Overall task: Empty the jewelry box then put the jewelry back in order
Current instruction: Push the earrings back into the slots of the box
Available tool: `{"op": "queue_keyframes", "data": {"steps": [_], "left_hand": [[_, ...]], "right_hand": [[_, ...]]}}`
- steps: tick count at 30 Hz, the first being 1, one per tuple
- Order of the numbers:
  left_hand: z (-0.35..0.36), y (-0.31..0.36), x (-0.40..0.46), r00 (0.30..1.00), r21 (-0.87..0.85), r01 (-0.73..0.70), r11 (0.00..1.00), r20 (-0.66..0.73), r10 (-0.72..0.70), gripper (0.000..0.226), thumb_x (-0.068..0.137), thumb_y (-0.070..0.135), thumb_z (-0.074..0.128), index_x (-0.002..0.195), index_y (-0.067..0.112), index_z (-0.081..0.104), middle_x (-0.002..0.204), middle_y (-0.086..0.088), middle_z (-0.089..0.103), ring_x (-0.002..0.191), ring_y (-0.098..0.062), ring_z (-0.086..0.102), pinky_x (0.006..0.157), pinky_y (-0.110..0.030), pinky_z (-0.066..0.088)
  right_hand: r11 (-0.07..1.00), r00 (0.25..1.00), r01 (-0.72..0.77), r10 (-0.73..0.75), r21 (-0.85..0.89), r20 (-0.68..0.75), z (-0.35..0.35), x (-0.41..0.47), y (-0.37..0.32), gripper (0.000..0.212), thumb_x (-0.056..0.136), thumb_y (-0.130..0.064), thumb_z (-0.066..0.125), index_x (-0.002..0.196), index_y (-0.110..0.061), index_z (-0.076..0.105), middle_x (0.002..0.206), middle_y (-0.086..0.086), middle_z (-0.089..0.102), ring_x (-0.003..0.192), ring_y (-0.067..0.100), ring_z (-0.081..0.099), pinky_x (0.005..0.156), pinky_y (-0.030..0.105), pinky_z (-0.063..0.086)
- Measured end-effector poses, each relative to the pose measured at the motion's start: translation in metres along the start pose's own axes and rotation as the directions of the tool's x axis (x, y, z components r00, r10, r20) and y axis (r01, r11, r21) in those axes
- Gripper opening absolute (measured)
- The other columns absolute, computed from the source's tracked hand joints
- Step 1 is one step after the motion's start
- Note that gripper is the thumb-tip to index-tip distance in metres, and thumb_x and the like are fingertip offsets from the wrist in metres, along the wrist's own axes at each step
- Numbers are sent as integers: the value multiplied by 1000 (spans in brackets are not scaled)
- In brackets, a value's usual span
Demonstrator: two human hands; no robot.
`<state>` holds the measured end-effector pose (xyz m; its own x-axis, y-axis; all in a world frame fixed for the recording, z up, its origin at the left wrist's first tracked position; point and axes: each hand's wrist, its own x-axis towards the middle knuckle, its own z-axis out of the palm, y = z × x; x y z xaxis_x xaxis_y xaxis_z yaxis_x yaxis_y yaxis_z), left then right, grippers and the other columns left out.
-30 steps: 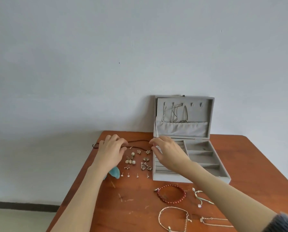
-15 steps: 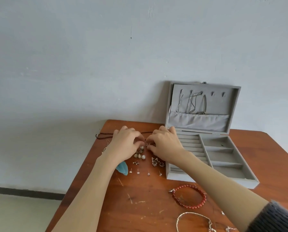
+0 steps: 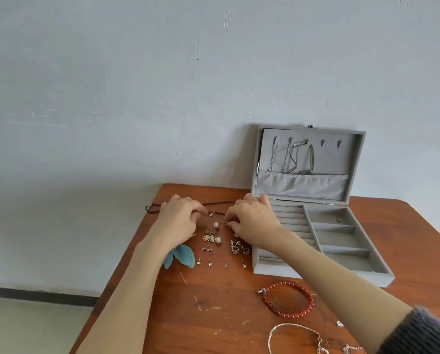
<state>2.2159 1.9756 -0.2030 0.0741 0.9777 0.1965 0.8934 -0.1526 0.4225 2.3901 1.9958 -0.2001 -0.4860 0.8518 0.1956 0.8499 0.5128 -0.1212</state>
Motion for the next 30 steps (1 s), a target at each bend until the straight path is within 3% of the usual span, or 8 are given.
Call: {"op": "queue_keyframes", "data": {"steps": [6,11,14,16,21,26,30], "left_hand": [[-19,-21,-6,992,-164,115,980,-30,-121,24,93,9,49,103,20,68,109,1,63,112,-20,49,101,-42,38],[-16,-17,-10,994,-151,108,983,16,-107,22,92,10,51,102,21,68,107,2,62,110,-18,49,99,-41,40],[-13,-11,-10,996,-140,89,986,21,-87,19,91,14,54,100,23,68,100,5,60,107,-16,48,97,-41,40],[-12,-9,-10,998,-136,68,988,28,-64,15,89,18,57,97,24,68,96,7,60,104,-13,48,93,-36,41],[-15,2,-15,992,-240,25,970,127,6,5,78,38,68,80,36,65,88,14,59,89,2,45,67,-14,32],[-13,12,-17,967,-197,-31,980,243,80,16,70,45,73,79,40,60,86,13,53,91,0,39,77,-26,34],[-6,20,-14,954,-52,-124,991,269,133,15,74,44,69,84,41,58,81,16,46,84,-3,32,78,-29,24]], "right_hand": [[1000,1000,5,-5,10,-8,-4,1,1,23,89,-28,51,108,-29,64,112,-5,59,109,17,43,89,34,24],[998,998,63,-63,24,11,-2,5,-8,29,90,-36,52,118,-37,59,116,-7,56,112,16,41,92,35,22],[997,997,78,-78,-13,4,0,5,-8,26,90,-39,51,114,-40,61,114,-9,57,109,15,40,92,37,21],[996,996,85,-85,-17,-10,2,4,-7,24,90,-41,51,111,-41,63,110,-10,58,108,14,40,92,37,21],[994,993,103,-105,-42,-50,4,3,-7,24,90,-44,49,105,-36,66,105,-9,61,105,14,42,88,37,20],[994,985,109,-110,-15,-134,5,2,-4,24,91,-38,47,104,-30,65,104,-8,60,103,16,44,82,33,17],[988,964,66,-27,140,-266,0,-3,1,19,90,-34,52,97,-23,67,98,-7,59,98,14,46,81,30,21]]}}
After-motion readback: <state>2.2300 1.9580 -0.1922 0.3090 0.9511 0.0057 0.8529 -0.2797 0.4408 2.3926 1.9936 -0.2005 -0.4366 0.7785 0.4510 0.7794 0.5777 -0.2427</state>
